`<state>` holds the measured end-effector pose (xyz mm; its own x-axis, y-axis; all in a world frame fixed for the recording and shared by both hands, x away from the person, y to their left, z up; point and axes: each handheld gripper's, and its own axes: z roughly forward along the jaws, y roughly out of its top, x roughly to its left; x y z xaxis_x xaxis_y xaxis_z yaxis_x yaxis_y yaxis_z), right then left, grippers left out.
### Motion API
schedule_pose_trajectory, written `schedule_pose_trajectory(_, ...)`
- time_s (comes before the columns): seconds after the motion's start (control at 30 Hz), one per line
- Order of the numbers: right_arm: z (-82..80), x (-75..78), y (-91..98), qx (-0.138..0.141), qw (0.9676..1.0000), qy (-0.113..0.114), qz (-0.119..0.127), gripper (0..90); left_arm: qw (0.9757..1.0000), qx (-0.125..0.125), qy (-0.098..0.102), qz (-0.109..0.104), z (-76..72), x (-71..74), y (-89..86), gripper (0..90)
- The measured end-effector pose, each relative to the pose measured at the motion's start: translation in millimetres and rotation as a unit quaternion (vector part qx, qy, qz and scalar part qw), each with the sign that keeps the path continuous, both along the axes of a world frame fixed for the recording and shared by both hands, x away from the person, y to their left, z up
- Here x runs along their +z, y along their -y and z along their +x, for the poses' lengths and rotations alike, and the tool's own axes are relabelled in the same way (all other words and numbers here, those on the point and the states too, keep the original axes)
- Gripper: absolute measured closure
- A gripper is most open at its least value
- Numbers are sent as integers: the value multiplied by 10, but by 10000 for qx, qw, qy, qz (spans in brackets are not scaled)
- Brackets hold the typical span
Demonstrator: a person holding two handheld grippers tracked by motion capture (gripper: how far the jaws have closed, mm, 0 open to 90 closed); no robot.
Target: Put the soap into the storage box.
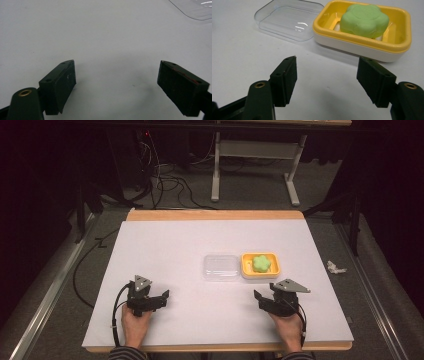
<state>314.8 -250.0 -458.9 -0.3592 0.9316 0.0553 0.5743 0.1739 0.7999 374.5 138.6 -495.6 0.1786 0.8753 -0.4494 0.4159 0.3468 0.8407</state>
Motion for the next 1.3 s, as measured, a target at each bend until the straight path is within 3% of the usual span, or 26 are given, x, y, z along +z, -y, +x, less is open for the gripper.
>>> schedule_pose_trajectory(0.73, 151, -90, -37, 32, 9993, -229, -293, 334, 10000, 0, 7, 5, -2, 1, 0, 158)
schedule_pose_trajectory(1.23, 157, -217, -14, -40, 9993, -280, -237, 317, 10000, -18, 11, 39, -5, -1, 3, 158)
schedule_pose_trajectory(1.3, 141, -208, -14, -64, 9996, -188, -211, 318, 10000, -17, 4, 46, -4, -3, 4, 158)
